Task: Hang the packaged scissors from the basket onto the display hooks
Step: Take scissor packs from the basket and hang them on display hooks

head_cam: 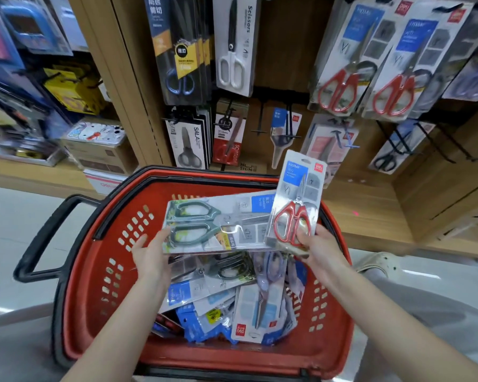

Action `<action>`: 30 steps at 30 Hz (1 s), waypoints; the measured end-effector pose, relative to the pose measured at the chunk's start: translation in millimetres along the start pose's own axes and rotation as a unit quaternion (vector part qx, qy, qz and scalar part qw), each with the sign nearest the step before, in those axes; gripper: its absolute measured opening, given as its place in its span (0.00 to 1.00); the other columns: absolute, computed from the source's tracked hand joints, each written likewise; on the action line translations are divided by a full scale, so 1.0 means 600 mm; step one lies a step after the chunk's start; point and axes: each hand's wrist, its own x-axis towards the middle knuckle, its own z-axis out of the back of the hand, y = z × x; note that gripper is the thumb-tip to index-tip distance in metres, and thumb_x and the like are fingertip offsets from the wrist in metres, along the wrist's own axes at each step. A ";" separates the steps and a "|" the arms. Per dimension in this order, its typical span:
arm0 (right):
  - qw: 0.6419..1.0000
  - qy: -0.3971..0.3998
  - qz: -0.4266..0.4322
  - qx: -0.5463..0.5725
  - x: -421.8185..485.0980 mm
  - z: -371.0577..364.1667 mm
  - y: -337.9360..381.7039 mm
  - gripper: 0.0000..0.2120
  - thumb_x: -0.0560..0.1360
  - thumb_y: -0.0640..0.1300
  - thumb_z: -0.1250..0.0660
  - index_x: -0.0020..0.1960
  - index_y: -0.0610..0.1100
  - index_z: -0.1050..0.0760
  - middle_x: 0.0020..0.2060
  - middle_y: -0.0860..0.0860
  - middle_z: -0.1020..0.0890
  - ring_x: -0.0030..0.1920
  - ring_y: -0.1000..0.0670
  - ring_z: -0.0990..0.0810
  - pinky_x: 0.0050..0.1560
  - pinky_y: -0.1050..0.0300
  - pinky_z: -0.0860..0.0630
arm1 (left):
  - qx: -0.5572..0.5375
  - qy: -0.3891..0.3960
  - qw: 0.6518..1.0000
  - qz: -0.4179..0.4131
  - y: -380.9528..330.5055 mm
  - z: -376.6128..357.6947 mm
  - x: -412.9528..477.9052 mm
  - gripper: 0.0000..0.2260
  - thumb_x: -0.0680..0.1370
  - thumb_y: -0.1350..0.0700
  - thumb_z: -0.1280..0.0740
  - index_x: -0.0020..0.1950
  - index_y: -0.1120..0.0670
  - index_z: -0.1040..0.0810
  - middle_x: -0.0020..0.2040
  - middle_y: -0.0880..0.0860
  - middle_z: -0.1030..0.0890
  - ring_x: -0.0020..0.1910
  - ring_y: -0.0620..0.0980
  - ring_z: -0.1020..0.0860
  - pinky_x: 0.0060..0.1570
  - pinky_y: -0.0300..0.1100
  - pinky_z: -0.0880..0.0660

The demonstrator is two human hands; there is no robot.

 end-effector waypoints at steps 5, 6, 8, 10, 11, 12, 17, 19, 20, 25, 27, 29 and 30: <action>0.996 0.036 0.040 -0.065 0.005 0.030 0.039 0.05 0.79 0.37 0.39 0.55 0.40 0.26 0.45 0.44 0.19 0.43 0.48 0.21 0.44 0.54 0.26 | 0.297 0.107 0.949 0.028 0.018 0.018 0.013 0.24 0.73 0.49 0.28 0.64 0.57 0.31 0.63 0.60 0.25 0.58 0.60 0.24 0.62 0.59 0.29; 0.995 0.044 0.048 -0.080 0.005 0.032 0.045 0.05 0.79 0.37 0.39 0.54 0.41 0.27 0.45 0.44 0.19 0.43 0.48 0.21 0.44 0.54 0.26 | 0.337 0.122 0.934 0.021 0.022 0.011 0.010 0.27 0.74 0.48 0.29 0.67 0.58 0.33 0.65 0.60 0.27 0.60 0.60 0.25 0.64 0.57 0.30; 0.991 0.053 0.070 -0.105 0.003 0.032 0.055 0.03 0.79 0.36 0.38 0.50 0.41 0.28 0.43 0.43 0.20 0.43 0.47 0.22 0.46 0.52 0.26 | 0.405 0.153 0.900 -0.053 0.023 -0.008 0.001 0.32 0.75 0.49 0.30 0.72 0.60 0.39 0.70 0.60 0.33 0.67 0.59 0.31 0.67 0.52 0.33; 0.985 0.069 0.095 -0.130 -0.001 0.031 0.063 0.03 0.78 0.35 0.37 0.51 0.39 0.28 0.45 0.40 0.20 0.44 0.44 0.22 0.48 0.49 0.26 | 0.452 0.214 0.853 -0.147 0.019 -0.030 -0.012 0.32 0.75 0.51 0.30 0.74 0.58 0.39 0.73 0.57 0.37 0.71 0.56 0.36 0.67 0.49 0.37; 0.981 0.079 0.105 -0.140 -0.003 0.031 0.065 0.04 0.78 0.34 0.37 0.52 0.38 0.28 0.46 0.38 0.20 0.46 0.43 0.22 0.50 0.47 0.26 | 0.468 0.257 0.827 -0.178 0.018 -0.042 -0.015 0.31 0.75 0.51 0.30 0.74 0.56 0.39 0.73 0.55 0.38 0.72 0.54 0.37 0.68 0.48 0.39; 0.978 0.092 0.112 -0.149 -0.007 0.032 0.069 0.04 0.77 0.33 0.37 0.52 0.37 0.28 0.46 0.37 0.20 0.46 0.42 0.22 0.50 0.46 0.26 | 0.484 0.303 0.796 -0.199 0.015 -0.054 -0.020 0.31 0.75 0.51 0.30 0.75 0.55 0.39 0.73 0.52 0.38 0.72 0.51 0.38 0.68 0.46 0.40; 0.968 0.170 0.106 -0.149 -0.012 0.055 0.079 0.07 0.77 0.32 0.38 0.50 0.42 0.27 0.41 0.47 0.16 0.41 0.50 0.17 0.42 0.57 0.20 | 0.523 0.481 0.685 -0.160 0.015 -0.099 -0.026 0.24 0.73 0.52 0.27 0.66 0.52 0.29 0.61 0.50 0.24 0.59 0.47 0.25 0.61 0.41 0.29; 0.968 0.183 0.103 -0.135 -0.011 0.066 0.084 0.08 0.77 0.32 0.38 0.52 0.41 0.27 0.38 0.50 0.16 0.38 0.53 0.17 0.36 0.62 0.22 | 0.523 0.479 0.690 -0.145 0.012 -0.105 -0.026 0.14 0.73 0.52 0.27 0.56 0.52 0.23 0.48 0.50 0.22 0.45 0.46 0.25 0.47 0.37 0.27; 0.969 0.185 0.102 -0.129 -0.010 0.071 0.086 0.08 0.76 0.32 0.38 0.53 0.41 0.27 0.37 0.50 0.15 0.37 0.54 0.17 0.35 0.63 0.22 | 0.520 0.487 0.688 -0.137 0.010 -0.106 -0.029 0.13 0.72 0.49 0.27 0.51 0.54 0.21 0.44 0.52 0.22 0.41 0.46 0.26 0.44 0.39 0.29; 0.976 0.164 0.092 -0.107 -0.001 0.088 0.085 0.07 0.77 0.33 0.38 0.51 0.43 0.27 0.41 0.46 0.18 0.39 0.51 0.18 0.40 0.59 0.22 | 0.446 0.549 0.706 -0.046 0.020 -0.105 -0.057 0.15 0.77 0.54 0.32 0.63 0.54 0.24 0.59 0.50 0.19 0.56 0.48 0.19 0.57 0.46 0.23; 0.984 0.132 0.097 -0.073 0.003 0.088 0.081 0.06 0.77 0.34 0.38 0.52 0.43 0.26 0.42 0.46 0.18 0.39 0.52 0.19 0.44 0.58 0.23 | 0.417 0.535 0.731 -0.073 0.024 -0.105 -0.066 0.16 0.78 0.54 0.33 0.64 0.55 0.26 0.60 0.52 0.19 0.57 0.50 0.20 0.58 0.51 0.24; 0.991 0.082 0.104 -0.021 0.002 0.084 0.084 0.06 0.78 0.34 0.39 0.50 0.42 0.26 0.40 0.47 0.18 0.37 0.52 0.19 0.43 0.58 0.23 | 0.400 0.497 0.763 -0.107 0.023 -0.100 -0.065 0.15 0.76 0.53 0.33 0.62 0.55 0.25 0.58 0.55 0.19 0.55 0.53 0.19 0.56 0.56 0.23; 0.993 0.054 0.107 -0.004 0.002 0.083 0.084 0.06 0.79 0.34 0.40 0.50 0.42 0.27 0.40 0.47 0.18 0.37 0.52 0.19 0.41 0.58 0.22 | 0.394 0.470 0.781 -0.116 0.020 -0.094 -0.060 0.12 0.77 0.54 0.33 0.59 0.55 0.24 0.57 0.56 0.19 0.53 0.54 0.19 0.54 0.58 0.23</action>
